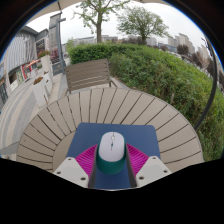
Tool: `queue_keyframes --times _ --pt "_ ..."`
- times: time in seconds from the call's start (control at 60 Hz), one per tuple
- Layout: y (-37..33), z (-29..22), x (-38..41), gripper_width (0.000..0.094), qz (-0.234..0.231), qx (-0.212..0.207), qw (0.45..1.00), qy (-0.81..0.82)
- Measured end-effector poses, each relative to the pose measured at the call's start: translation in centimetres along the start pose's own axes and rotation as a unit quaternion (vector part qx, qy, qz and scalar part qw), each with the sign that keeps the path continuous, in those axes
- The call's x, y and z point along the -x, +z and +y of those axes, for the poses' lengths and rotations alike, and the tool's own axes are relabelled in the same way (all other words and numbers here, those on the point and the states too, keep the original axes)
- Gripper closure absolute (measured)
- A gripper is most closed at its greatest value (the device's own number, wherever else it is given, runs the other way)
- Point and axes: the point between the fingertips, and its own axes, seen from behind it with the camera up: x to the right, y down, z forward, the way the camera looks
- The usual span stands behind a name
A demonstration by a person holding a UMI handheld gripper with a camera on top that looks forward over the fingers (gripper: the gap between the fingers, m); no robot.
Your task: Arrange mouse
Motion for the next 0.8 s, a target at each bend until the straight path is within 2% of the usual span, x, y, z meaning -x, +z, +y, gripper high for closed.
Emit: queue_keyframes --times 0.067,0.117,0.167,0.217,0.317,0.583,0.7,0.8 --pt "1.7 1.4 0.0 0.0405 0.017 0.013 1.000 -0.003" --pt "1.8 1.9 0.0 0.0314 0.028 0.019 0.999 -0.002" --pt "1.1 1.8 -0.2 0.0083 0.038 0.016 0.999 -0.005" --pt "-0.6 1.8 -0.2 0.0114 0.050 0.016 0.999 -0.009" --pt "-5.6 2.5 0.9 0.0084 0.044 0.032 0.999 -0.008" --pt "-23.6 8.7 5.3 0.0080 0.036 0.092 0.995 0.004" --pt "-29.1 10.4 7.2 0.0080 0.049 0.100 0.994 0.007" --pt "-31.4 10.7 8.5 0.0079 0.062 0.090 0.994 0.015"
